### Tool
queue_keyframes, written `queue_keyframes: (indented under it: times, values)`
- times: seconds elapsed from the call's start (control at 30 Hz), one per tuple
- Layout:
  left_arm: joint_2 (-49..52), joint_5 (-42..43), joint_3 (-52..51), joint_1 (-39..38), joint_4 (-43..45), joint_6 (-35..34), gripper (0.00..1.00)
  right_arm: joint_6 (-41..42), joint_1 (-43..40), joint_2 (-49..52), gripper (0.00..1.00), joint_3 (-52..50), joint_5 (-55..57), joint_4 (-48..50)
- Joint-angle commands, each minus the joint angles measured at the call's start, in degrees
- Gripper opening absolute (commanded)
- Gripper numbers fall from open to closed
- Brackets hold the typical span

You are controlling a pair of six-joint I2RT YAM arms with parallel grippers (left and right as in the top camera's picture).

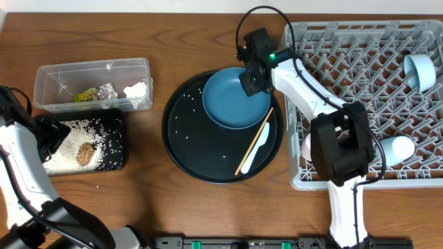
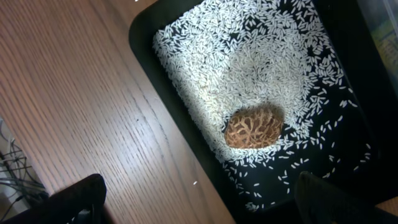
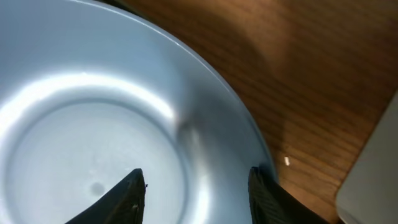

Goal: Sort waste into correct bins and load items into the dishwasher rack
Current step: 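Move the right gripper left to the blue plate's rim, then grasp the blue plate's rim with the right gripper and tilt it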

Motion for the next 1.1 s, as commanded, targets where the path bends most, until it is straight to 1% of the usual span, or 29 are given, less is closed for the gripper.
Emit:
queue_keyframes:
  times: [0.0, 0.07, 0.17, 0.23, 0.43, 0.57, 0.63, 0.9, 1.07]
  values:
    - [-0.3, -1.1, 0.0, 0.2, -0.2, -0.3, 0.98, -1.0, 1.0, 0.6, 0.43, -0.1, 1.4, 0.2]
    - [-0.3, -1.1, 0.0, 0.2, -0.2, -0.3, 0.98, -1.0, 1.1, 0.6, 0.43, -0.1, 1.4, 0.4]
    - [-0.3, -1.1, 0.0, 0.2, -0.1, -0.3, 0.98, -1.0, 1.1, 0.5, 0.48, 0.0, 1.4, 0.7]
    - [-0.3, -1.1, 0.0, 0.2, -0.2, -0.3, 0.98, -1.0, 1.1, 0.2, 0.49, 0.4, 1.4, 0.9]
    - [-0.3, -1.1, 0.0, 0.2, -0.2, -0.3, 0.98, -1.7, 1.1, -4.2, 0.49, 2.1, 1.4, 0.5]
    - [-0.3, -1.1, 0.0, 0.2, -0.2, -0.3, 0.98, -4.7, 0.8, -7.8, 0.47, 2.1, 1.6, -0.9]
    - [-0.3, -1.1, 0.0, 0.2, -0.2, -0.3, 0.98, -4.7, 0.7, -8.1, 0.47, 2.1, 2.1, -1.1]
    - [-0.3, -1.1, 0.0, 0.2, -0.2, -0.3, 0.98, -5.6, 0.4, -4.8, 0.44, 1.8, 3.1, -0.8]
    - [-0.3, -1.1, 0.0, 0.2, -0.2, -0.3, 0.98, -5.6, 0.3, -1.6, 0.44, 1.8, 7.1, -0.1]
